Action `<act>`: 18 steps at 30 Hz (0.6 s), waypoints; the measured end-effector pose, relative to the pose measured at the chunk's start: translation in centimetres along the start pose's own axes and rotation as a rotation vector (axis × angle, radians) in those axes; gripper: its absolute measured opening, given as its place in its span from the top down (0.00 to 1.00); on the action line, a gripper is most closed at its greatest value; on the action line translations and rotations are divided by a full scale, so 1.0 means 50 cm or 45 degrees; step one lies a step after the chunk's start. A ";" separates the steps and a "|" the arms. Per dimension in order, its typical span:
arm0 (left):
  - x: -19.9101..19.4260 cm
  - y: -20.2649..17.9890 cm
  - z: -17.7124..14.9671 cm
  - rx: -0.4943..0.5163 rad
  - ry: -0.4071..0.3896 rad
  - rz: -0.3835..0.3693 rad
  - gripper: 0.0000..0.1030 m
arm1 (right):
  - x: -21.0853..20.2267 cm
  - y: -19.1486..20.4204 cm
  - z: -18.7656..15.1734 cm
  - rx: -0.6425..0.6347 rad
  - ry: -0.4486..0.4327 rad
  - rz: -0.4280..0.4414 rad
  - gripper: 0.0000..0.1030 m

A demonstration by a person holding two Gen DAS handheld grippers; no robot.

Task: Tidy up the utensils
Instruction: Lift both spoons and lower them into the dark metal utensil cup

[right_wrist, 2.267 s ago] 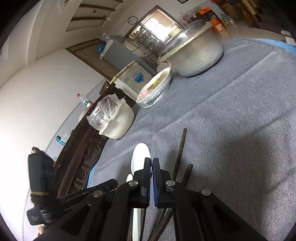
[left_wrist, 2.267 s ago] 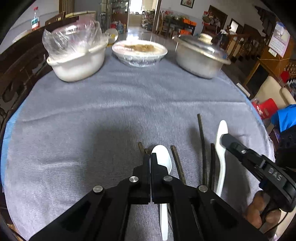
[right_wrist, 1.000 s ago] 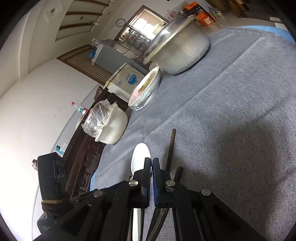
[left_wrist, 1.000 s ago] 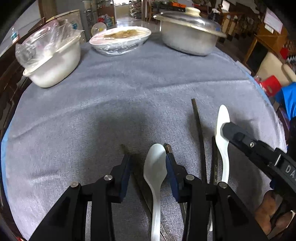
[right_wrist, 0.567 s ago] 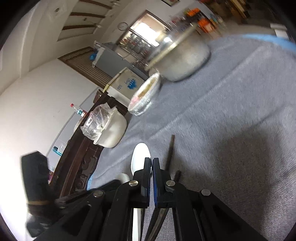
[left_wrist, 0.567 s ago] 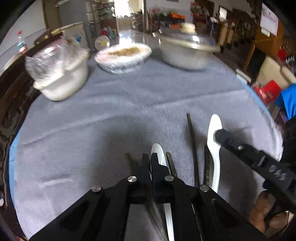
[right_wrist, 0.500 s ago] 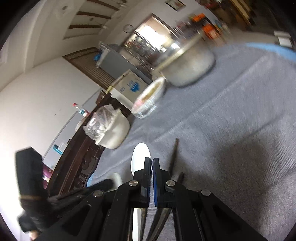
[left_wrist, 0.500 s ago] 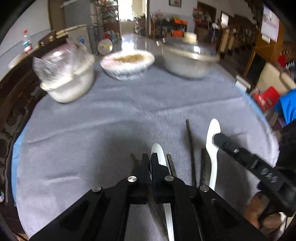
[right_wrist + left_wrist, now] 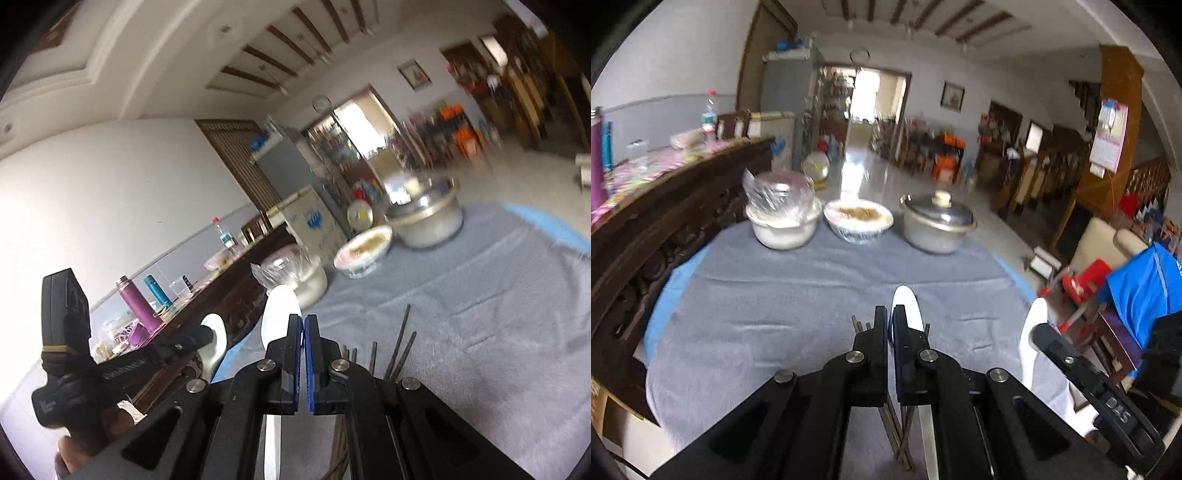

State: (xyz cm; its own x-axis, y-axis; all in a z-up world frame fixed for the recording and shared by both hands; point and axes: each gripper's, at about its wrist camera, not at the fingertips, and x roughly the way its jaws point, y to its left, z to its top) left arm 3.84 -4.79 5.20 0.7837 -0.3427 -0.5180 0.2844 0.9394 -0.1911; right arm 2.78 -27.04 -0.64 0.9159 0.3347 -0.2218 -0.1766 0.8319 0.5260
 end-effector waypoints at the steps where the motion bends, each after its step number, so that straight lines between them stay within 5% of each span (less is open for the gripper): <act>1: -0.013 0.000 -0.010 -0.011 -0.019 0.012 0.97 | -0.009 0.018 -0.006 -0.033 -0.019 -0.014 0.97; 10: 0.005 0.011 -0.116 -0.111 -0.031 0.093 0.97 | -0.021 0.137 -0.123 -0.426 -0.044 -0.226 0.97; 18: -0.011 0.003 -0.186 -0.057 -0.086 0.126 0.97 | -0.044 0.132 -0.172 -0.532 0.015 -0.260 0.97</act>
State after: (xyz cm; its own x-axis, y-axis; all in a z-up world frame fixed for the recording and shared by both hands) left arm -1.67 -4.50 -2.29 0.8426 -0.2459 -0.4790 0.1802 0.9671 -0.1795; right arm -3.49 -18.46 -3.74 0.9434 0.1482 -0.2969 -0.1252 0.9876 0.0951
